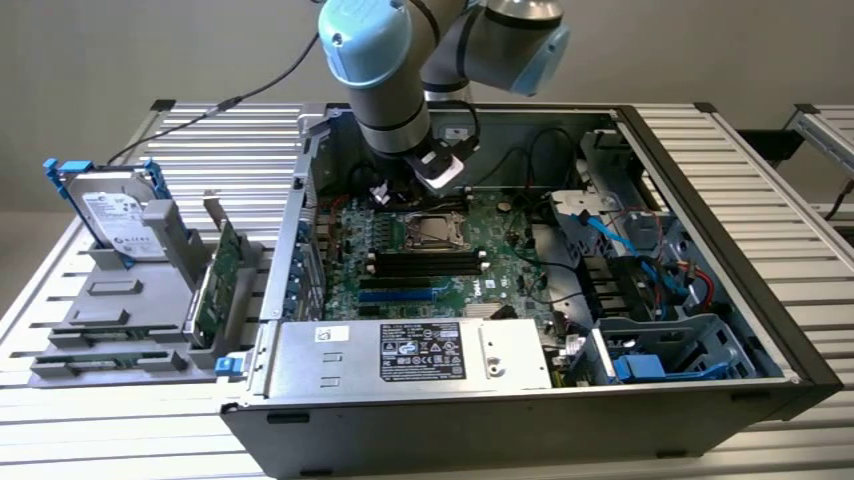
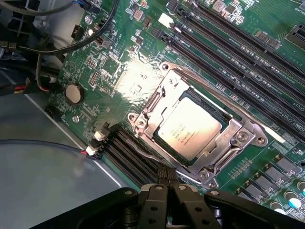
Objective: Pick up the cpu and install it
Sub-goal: 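Install the first cpu locking lever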
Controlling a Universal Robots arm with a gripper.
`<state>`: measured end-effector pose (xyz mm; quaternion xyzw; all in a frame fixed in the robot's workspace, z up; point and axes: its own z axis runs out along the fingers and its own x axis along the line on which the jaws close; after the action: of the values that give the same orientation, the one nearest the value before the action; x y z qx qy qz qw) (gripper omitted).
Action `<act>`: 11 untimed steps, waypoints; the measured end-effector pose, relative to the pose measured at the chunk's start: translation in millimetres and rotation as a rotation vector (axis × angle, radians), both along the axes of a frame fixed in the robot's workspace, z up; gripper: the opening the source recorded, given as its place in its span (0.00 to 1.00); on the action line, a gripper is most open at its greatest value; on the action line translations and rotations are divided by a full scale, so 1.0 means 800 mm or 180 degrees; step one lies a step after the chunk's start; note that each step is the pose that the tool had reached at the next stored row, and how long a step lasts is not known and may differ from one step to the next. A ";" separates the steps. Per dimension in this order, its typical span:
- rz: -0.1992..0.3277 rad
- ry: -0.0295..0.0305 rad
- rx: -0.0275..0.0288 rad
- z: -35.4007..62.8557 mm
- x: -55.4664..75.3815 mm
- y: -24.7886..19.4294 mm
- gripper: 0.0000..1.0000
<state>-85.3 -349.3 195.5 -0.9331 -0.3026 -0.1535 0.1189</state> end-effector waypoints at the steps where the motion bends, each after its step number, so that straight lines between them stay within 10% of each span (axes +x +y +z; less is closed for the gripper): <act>1: 0.0000 0.0001 -0.0001 0.000 0.001 -0.0004 0.11; 11: 0.0000 0.0001 -0.0001 -0.001 0.008 -0.0015 0.11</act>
<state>-78.9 -350.5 194.6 -0.9332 -0.3026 -0.1533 0.1188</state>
